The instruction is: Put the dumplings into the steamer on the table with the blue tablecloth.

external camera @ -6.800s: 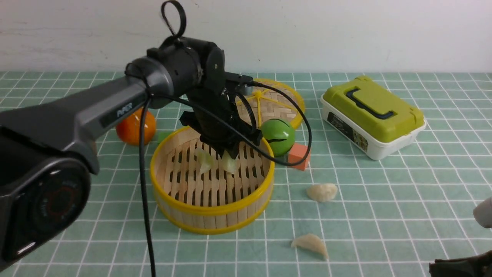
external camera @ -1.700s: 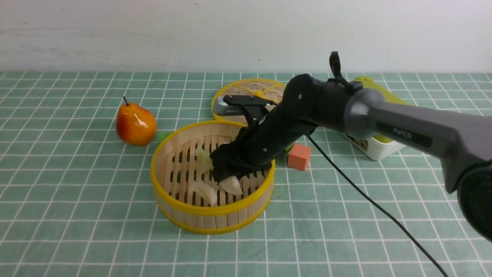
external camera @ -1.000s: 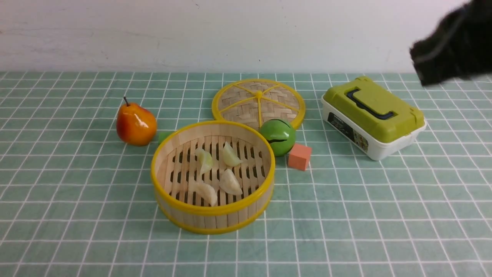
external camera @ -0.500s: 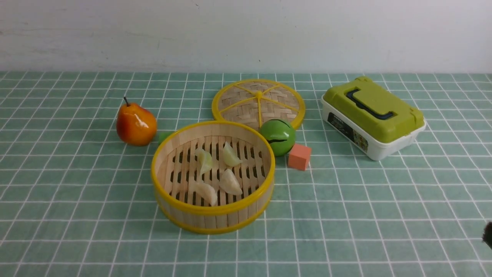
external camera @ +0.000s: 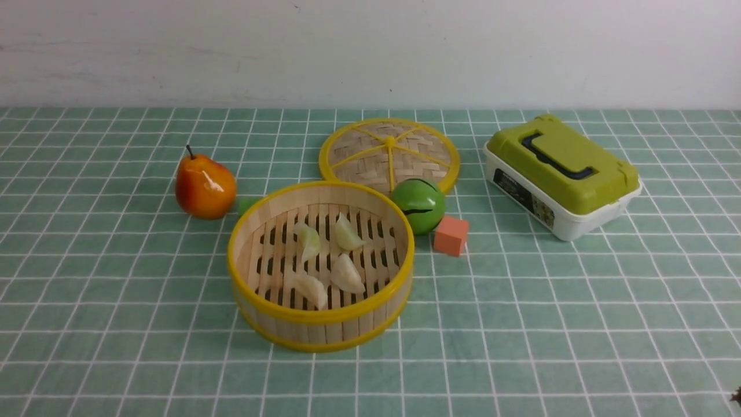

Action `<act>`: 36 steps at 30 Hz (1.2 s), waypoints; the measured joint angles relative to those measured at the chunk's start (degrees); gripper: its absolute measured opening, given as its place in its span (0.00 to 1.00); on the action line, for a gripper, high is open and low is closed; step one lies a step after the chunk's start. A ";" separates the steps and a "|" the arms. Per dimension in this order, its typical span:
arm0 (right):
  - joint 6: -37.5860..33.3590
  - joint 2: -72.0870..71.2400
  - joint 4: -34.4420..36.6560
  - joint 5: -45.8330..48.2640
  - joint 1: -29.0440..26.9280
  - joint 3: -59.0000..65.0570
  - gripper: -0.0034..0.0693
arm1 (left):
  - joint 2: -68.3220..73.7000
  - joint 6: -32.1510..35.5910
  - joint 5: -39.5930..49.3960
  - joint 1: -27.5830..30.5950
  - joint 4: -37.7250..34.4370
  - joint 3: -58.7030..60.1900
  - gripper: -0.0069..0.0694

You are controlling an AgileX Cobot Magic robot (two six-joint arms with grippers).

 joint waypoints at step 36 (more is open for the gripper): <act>0.26 -1.73 12.53 34.64 -24.06 -0.49 0.06 | 0.00 0.00 1.18 0.00 0.00 0.00 0.36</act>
